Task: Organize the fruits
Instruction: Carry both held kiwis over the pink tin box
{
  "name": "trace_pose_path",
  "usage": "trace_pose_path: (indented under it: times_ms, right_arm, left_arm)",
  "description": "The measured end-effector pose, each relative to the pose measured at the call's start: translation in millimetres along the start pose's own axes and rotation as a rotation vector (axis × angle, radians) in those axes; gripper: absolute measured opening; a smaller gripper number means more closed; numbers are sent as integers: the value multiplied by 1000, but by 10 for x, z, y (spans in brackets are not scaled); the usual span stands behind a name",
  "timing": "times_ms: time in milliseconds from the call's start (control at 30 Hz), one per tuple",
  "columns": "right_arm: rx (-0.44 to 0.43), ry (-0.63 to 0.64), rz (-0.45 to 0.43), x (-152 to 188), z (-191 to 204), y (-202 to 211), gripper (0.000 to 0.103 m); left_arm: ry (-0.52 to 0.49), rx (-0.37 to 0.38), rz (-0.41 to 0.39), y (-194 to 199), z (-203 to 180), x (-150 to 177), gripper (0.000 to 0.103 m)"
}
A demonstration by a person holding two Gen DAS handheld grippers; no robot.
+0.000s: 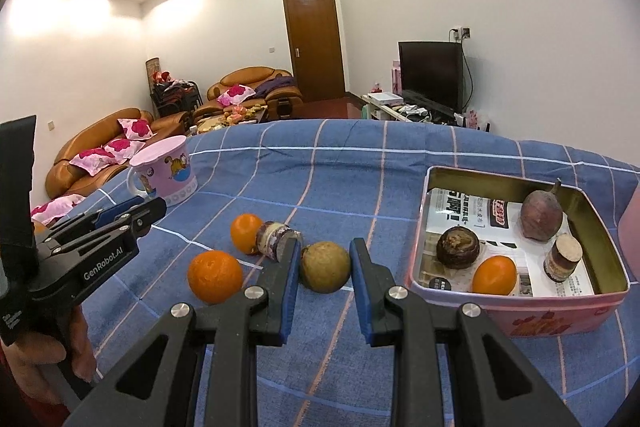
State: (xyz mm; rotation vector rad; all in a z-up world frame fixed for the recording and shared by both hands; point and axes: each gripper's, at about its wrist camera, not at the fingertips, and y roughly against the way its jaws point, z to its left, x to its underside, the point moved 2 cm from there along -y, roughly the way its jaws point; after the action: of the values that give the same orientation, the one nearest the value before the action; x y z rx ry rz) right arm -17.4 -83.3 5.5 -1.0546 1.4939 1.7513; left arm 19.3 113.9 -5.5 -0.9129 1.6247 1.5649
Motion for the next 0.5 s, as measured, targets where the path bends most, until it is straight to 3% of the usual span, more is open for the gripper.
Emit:
trace_pose_path:
  times_ms: [500]
  right_arm:
    - [26, 28, -26, 6, 26, 51, 27]
  left_arm:
    - [-12, -7, -18, 126, -214, 55, 29]
